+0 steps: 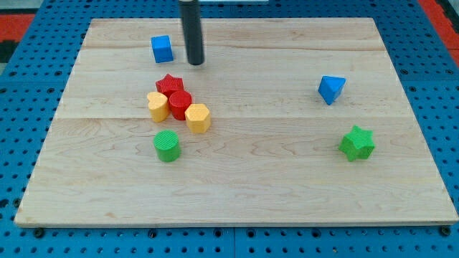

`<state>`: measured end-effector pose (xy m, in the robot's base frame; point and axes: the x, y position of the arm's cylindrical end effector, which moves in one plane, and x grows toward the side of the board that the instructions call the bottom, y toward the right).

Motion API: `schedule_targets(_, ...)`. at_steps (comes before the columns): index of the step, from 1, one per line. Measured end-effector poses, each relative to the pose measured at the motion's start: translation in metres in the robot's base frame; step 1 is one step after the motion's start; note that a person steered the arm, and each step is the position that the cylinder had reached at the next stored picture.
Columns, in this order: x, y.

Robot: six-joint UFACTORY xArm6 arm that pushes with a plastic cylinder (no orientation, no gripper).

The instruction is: Move your arm towards the top right

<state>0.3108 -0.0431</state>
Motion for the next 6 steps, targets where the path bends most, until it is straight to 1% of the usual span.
schedule_targets(1,0.000,0.032)
schedule_targets(2,0.000,0.046)
schedule_targets(5,-0.005,0.202)
schedule_targets(6,-0.007,0.235)
